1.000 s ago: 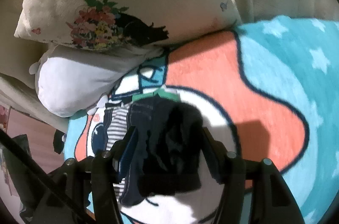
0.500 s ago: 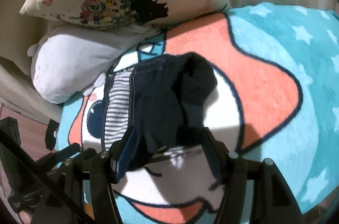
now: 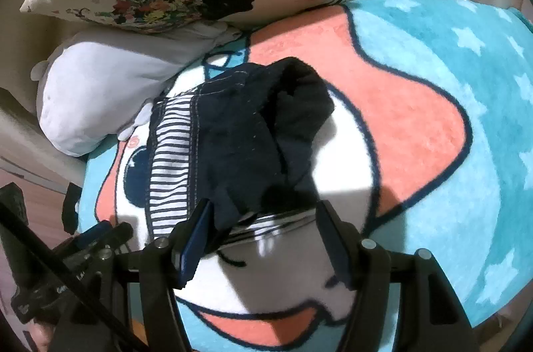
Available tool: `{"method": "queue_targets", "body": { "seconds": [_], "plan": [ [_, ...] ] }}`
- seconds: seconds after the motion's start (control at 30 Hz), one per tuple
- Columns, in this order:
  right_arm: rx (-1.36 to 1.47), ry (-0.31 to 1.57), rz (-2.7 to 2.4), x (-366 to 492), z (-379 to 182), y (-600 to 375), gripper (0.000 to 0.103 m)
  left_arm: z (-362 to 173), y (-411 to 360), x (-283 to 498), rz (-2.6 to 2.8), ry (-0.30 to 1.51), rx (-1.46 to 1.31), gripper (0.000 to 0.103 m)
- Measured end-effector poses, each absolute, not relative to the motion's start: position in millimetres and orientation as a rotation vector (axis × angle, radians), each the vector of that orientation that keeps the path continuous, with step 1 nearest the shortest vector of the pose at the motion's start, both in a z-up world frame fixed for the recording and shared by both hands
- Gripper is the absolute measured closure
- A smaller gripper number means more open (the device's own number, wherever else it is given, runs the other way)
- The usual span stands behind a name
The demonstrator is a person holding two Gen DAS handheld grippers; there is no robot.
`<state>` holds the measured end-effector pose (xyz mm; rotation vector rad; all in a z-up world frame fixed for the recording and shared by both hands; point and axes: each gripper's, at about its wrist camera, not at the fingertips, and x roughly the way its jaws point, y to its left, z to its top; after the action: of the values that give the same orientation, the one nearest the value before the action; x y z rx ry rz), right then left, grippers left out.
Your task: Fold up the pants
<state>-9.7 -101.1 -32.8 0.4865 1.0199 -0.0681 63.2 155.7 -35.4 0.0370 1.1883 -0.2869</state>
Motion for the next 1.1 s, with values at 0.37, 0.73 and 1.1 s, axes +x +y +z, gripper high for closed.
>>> {"method": "queue_targets", "body": {
  "seconds": [0.37,0.73,1.1],
  "plan": [
    [0.41,0.936,-0.18,-15.9,-14.1,-165.6,0.029,-62.6,219.8,100.2,-0.05,1.145,-0.051,0.036],
    [0.407,0.978,-0.177,-13.7,-25.3,-204.6,0.029,-68.7,179.4,95.9,0.02,1.105,0.057,0.019],
    [0.369,1.016,-0.083,-9.3,-35.5,-191.2,0.029,-75.6,166.5,93.5,0.08,1.082,0.015,0.0]
  ]
}}
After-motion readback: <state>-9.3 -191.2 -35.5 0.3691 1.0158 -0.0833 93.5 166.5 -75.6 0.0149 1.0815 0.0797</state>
